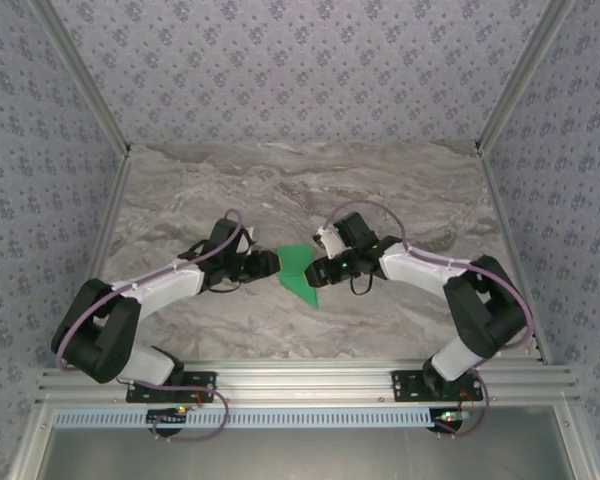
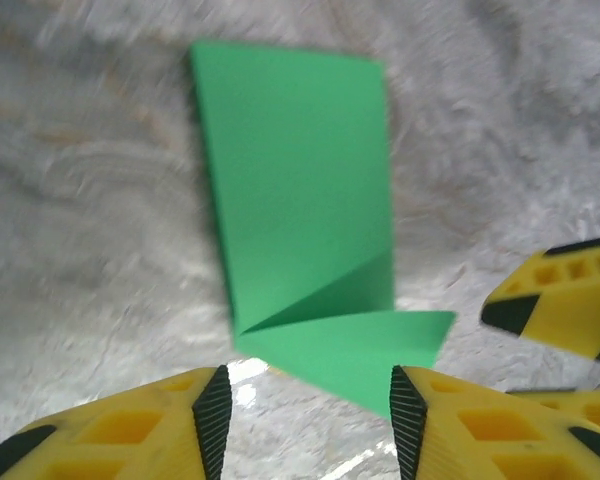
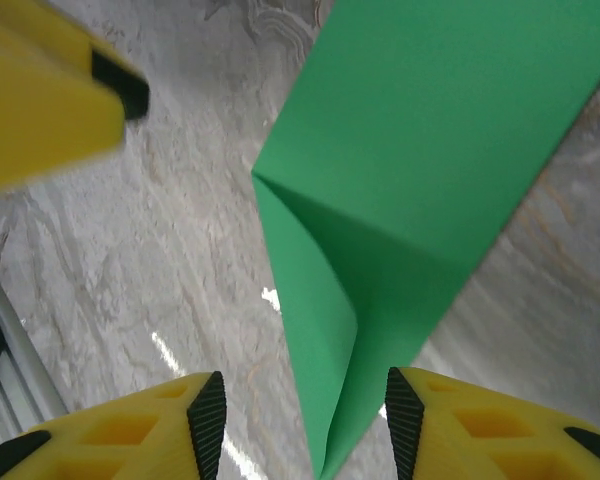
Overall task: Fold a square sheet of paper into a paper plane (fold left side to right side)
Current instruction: Fourth fold the wing at the center of the table.
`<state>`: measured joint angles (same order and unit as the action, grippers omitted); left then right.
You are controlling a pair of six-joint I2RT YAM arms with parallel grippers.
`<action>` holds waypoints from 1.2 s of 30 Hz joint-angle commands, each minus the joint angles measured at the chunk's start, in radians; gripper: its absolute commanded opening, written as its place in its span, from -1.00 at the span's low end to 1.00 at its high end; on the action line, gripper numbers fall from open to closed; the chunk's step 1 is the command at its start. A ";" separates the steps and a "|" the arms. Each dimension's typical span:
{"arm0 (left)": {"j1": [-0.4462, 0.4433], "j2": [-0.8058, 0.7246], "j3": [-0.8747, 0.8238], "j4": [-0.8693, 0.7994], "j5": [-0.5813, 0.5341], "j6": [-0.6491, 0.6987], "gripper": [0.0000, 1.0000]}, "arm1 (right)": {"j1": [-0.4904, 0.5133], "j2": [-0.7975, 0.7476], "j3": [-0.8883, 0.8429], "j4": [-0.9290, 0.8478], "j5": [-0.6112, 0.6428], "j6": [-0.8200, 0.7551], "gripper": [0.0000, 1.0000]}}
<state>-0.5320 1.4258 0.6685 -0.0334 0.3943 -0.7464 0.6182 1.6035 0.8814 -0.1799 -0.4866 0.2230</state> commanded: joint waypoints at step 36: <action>-0.040 0.185 0.129 0.152 0.133 -0.182 -0.25 | 0.143 -0.261 -0.121 0.031 0.368 0.017 0.08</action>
<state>-0.5655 1.6501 0.7605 0.1459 0.5121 -0.9112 0.7097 1.3609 0.8005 -0.1726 -0.1810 0.2203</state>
